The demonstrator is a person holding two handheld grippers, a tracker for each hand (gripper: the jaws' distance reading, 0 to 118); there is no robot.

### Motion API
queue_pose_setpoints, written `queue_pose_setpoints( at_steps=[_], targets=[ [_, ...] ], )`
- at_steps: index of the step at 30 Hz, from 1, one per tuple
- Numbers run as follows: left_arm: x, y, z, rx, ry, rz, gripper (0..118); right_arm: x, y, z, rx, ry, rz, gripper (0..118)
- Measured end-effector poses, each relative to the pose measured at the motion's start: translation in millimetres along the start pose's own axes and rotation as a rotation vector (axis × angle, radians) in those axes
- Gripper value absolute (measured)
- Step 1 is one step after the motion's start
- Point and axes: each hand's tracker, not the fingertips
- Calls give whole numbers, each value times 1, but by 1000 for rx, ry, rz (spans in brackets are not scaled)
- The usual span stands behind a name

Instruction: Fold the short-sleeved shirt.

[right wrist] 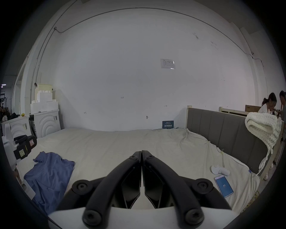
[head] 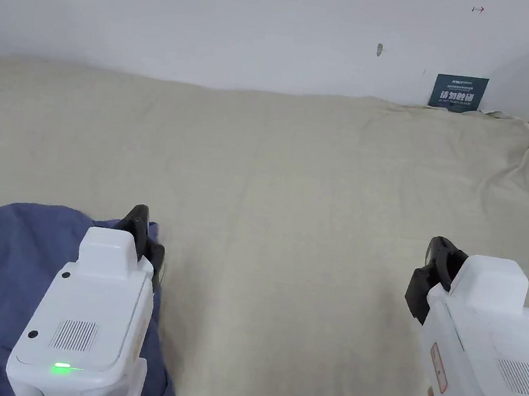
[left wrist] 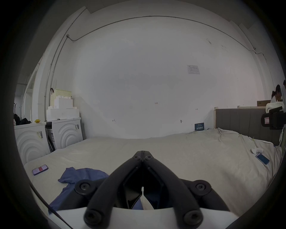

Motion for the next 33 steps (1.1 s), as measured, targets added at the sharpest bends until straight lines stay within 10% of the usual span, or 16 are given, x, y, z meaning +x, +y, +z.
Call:
queue_pose_setpoints(
  at_steps=[33],
  targets=[
    [2, 5, -2, 9, -3, 19, 0, 5, 2, 0, 13, -9, 3, 1]
  ],
)
